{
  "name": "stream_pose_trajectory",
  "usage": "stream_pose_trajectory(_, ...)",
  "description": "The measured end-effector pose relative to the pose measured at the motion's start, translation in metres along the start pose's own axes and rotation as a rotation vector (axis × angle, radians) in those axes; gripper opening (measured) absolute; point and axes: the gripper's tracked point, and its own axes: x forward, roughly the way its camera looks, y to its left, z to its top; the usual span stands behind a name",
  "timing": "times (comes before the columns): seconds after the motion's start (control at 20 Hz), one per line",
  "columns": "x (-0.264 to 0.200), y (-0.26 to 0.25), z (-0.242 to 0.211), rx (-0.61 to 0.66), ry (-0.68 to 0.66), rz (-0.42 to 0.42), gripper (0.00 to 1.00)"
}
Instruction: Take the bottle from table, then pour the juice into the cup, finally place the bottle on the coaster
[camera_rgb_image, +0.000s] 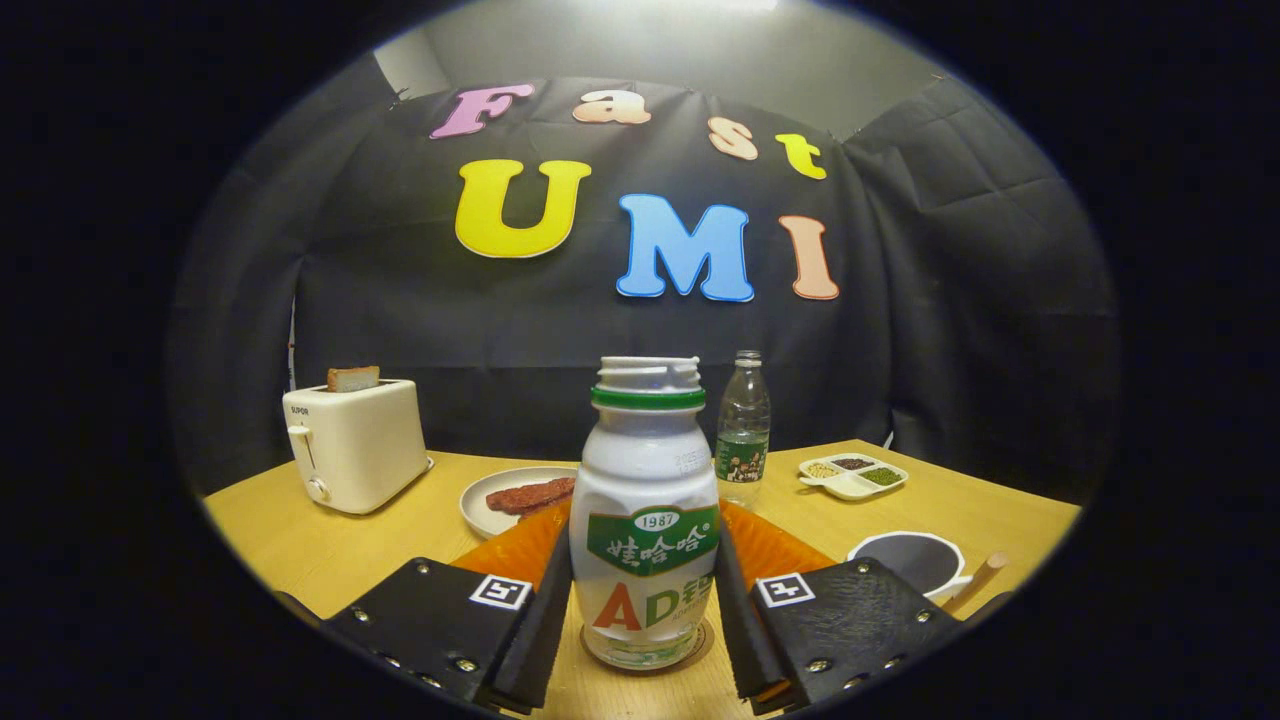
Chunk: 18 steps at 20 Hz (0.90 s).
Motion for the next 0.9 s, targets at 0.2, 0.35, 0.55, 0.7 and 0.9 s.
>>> stream_pose_trajectory(0.2, 0.010, -0.001, -0.006, 0.006, 0.016, 0.003, 0.67)
stream_pose_trajectory(0.35, 0.014, -0.007, -0.009, 0.031, 0.016, -0.002, 0.67)
stream_pose_trajectory(0.55, 0.018, -0.007, -0.015, 0.051, 0.020, 0.006, 0.67)
stream_pose_trajectory(0.7, 0.020, -0.007, -0.017, 0.056, 0.020, 0.011, 0.67)
stream_pose_trajectory(0.9, 0.020, -0.008, -0.017, 0.062, 0.019, 0.011, 0.68)
